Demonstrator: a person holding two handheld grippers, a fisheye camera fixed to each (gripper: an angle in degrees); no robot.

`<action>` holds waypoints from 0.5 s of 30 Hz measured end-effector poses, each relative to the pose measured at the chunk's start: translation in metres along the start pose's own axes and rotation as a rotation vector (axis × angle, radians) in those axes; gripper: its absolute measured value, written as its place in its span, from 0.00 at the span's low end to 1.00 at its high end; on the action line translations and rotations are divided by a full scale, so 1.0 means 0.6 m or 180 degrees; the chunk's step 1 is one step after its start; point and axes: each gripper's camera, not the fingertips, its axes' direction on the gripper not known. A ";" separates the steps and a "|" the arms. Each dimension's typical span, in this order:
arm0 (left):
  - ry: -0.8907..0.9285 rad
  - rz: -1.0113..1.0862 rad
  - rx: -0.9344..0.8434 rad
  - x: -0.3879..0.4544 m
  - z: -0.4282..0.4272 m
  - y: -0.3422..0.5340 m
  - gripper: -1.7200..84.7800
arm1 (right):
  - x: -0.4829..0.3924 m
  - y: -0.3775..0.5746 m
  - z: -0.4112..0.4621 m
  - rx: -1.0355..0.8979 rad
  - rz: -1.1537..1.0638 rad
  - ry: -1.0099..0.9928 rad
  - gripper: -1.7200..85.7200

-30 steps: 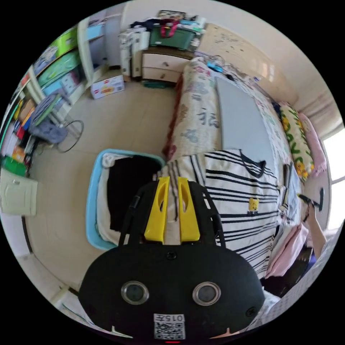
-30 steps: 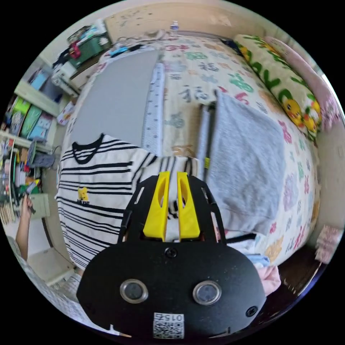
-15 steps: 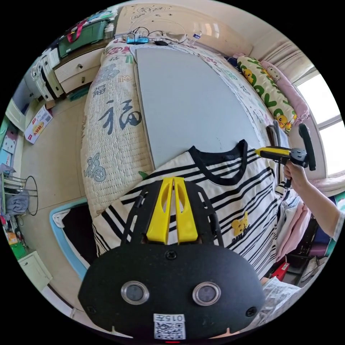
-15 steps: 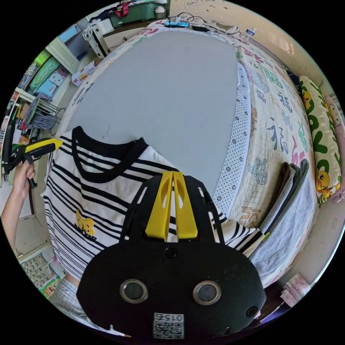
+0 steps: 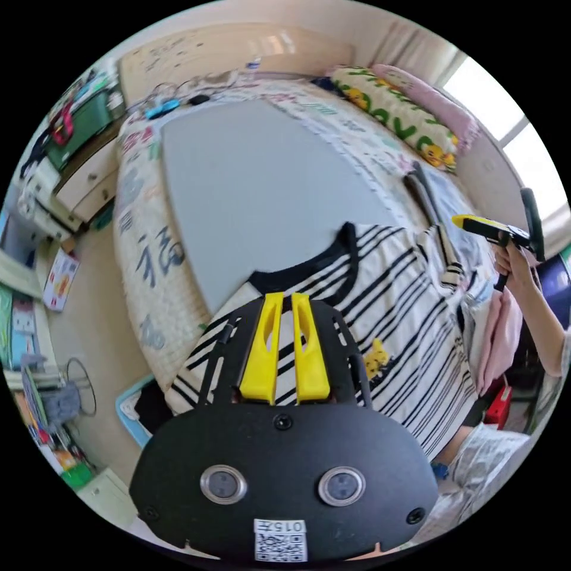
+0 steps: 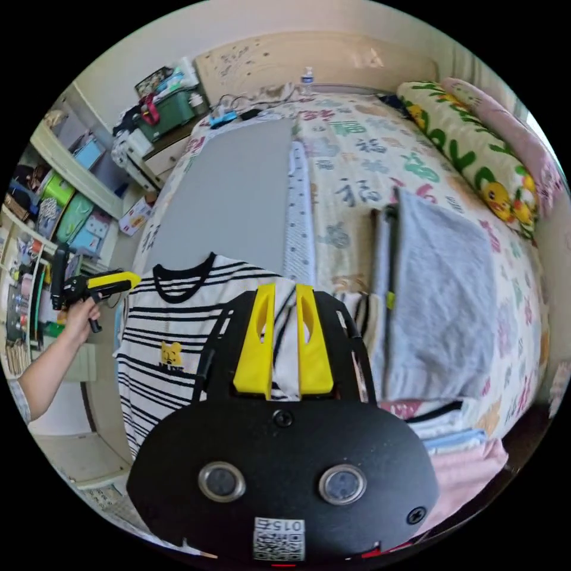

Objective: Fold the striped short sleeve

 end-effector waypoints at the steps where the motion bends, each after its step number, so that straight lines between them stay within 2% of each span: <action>1: 0.0172 0.0187 -0.0016 0.034 0.018 -0.027 0.08 | 0.044 0.034 0.010 -0.0114 0.0119 0.0015 0.10; 6: 0.0896 0.0695 -0.0245 0.169 0.133 -0.148 0.11 | 0.132 0.100 0.105 -0.0666 0.0304 -0.0381 0.13; 10: 0.1212 0.0792 -0.0472 0.268 0.242 -0.231 0.11 | 0.134 0.123 0.143 -0.0947 0.0128 -0.0283 0.06; 15: 0.1227 0.0672 -0.0554 0.342 0.340 -0.297 0.12 | 0.161 0.168 0.144 -0.0976 0.0057 -0.0324 0.03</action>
